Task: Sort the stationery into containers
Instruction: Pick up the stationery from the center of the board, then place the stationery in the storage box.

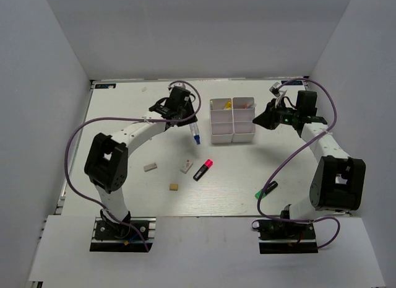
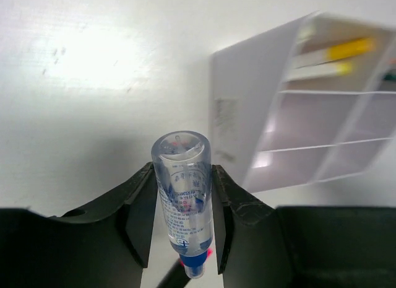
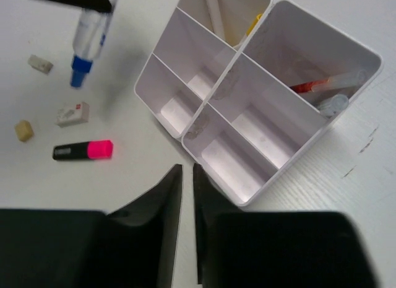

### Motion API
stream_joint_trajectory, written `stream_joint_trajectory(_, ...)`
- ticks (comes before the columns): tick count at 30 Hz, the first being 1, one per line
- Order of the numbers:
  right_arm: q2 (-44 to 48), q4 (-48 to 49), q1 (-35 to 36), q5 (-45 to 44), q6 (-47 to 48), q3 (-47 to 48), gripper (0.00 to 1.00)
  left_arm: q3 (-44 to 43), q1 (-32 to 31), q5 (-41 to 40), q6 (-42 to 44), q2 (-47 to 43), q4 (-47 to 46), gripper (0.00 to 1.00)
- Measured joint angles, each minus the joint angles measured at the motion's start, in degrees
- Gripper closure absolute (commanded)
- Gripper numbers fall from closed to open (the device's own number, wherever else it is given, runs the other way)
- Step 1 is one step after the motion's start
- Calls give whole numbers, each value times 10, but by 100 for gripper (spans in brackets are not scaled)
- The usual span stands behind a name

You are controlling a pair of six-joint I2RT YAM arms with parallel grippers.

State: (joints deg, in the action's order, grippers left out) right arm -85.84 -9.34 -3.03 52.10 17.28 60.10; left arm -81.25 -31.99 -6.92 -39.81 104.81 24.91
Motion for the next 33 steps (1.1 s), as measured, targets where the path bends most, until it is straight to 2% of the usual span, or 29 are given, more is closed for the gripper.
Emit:
stream_joint_trajectory(1, 0, 0, 0, 2, 0, 0, 96, 0, 0, 2, 3, -13, -16, 100)
stream_joint_trajectory(5, 0, -4, 0, 8, -2, 0, 96, 0, 0, 24, 24, -42, -94, 100)
stream_joint_trajectory(12, 0, -4, 0, 10, -2, 0, 96, -1, -5, 78, 52, -38, -198, 100)
stream_joint_trajectory(23, 1, -10, 0, 11, -1, -19, 95, -28, -15, 111, 107, 45, -365, 100)
stream_joint_trajectory(33, 8, -12, -1, 12, 3, -30, 94, -36, -47, 134, 232, 94, -450, 100)
